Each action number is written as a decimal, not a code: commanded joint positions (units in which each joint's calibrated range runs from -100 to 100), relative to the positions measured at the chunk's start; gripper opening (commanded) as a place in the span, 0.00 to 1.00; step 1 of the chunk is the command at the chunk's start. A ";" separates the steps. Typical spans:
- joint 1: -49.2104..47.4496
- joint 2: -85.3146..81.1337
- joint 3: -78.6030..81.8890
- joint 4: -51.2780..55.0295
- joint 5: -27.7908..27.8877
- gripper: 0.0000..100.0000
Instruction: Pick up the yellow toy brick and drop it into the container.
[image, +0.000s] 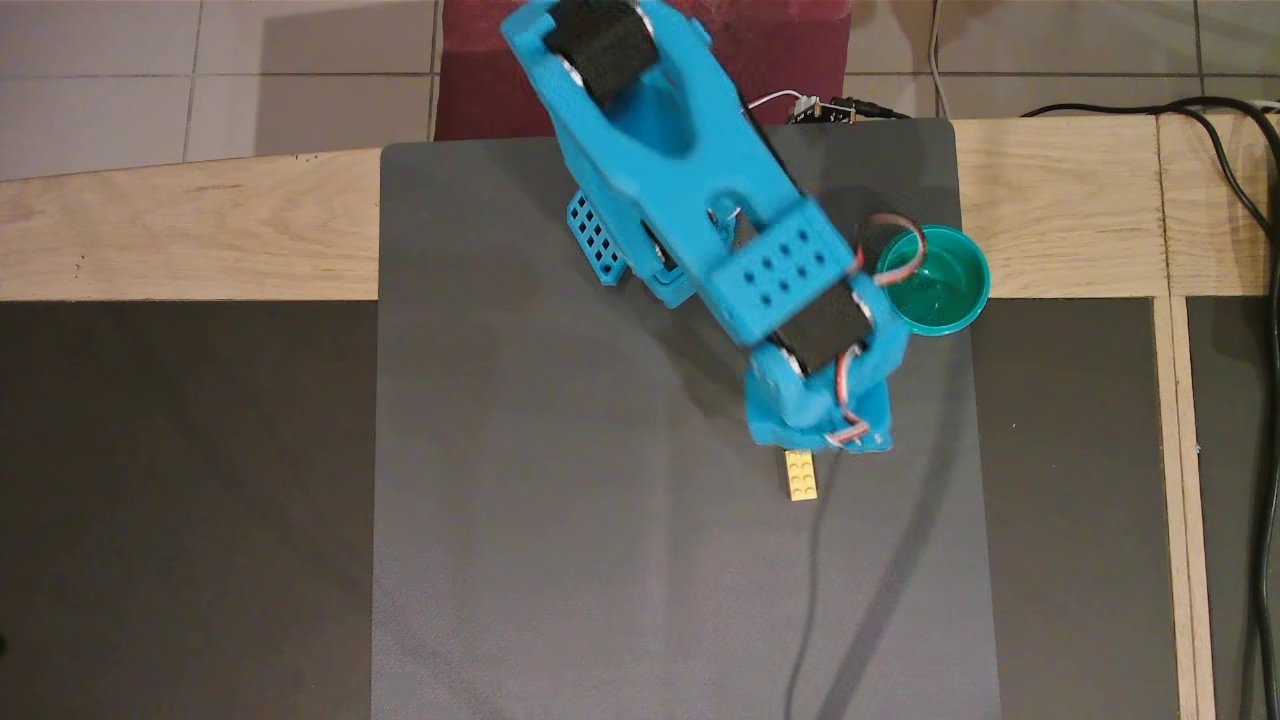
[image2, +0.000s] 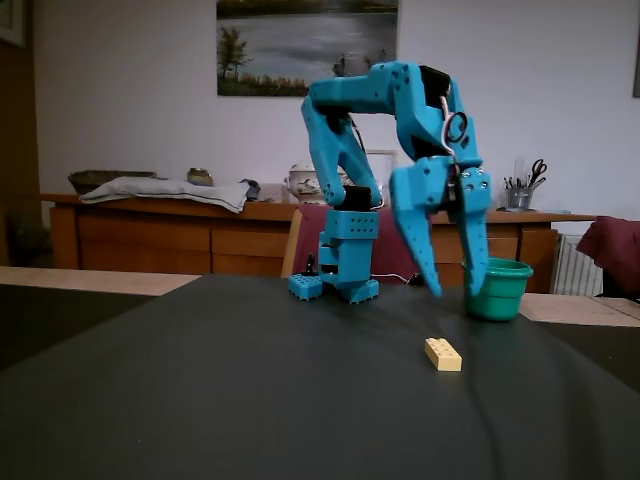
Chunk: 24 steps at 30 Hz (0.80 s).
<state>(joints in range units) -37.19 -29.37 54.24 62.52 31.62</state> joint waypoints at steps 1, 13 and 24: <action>-0.29 3.40 -2.25 -2.85 1.31 0.12; 2.57 7.19 -5.23 -5.43 5.75 0.12; 7.06 7.28 -5.41 -5.08 8.52 0.12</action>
<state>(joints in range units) -30.22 -22.14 50.16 57.41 39.98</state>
